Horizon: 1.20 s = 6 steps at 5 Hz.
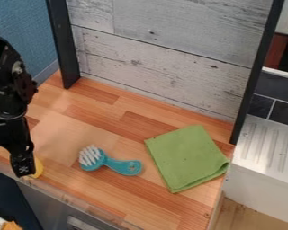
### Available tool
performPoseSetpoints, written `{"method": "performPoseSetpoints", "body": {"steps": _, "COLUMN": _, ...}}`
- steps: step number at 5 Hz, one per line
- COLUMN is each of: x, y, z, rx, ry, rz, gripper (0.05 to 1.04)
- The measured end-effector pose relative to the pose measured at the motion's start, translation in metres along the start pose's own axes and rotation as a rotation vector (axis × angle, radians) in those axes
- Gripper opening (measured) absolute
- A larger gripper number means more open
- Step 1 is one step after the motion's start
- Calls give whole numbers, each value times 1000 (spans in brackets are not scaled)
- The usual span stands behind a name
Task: Move the yellow object to the upper side of the table
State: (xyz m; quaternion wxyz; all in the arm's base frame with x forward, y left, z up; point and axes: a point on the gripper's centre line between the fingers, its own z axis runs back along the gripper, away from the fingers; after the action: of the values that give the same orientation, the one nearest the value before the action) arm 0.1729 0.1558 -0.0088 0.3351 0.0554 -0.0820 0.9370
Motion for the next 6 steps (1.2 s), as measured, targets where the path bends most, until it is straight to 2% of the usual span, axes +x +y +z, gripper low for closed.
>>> {"method": "performPoseSetpoints", "body": {"steps": 1, "x": -2, "y": -6, "z": -1, "rx": 3, "ry": 5, "rz": 1, "gripper": 653}}
{"method": "performPoseSetpoints", "body": {"steps": 2, "x": -1, "y": -6, "z": -1, "rx": -2, "ry": -4, "rz": 5, "gripper": 424}}
{"method": "performPoseSetpoints", "body": {"steps": 4, "x": 0, "y": -3, "z": -1, "rx": 24, "ry": -8, "rz": -5, "gripper": 422}}
{"method": "performPoseSetpoints", "body": {"steps": 5, "x": -4, "y": -15, "z": 14, "rx": 6, "ry": 14, "rz": 4, "gripper": 422}}
{"method": "performPoseSetpoints", "body": {"steps": 6, "x": -21, "y": -28, "z": 47, "rx": -49, "ry": 68, "rz": -22, "gripper": 422}}
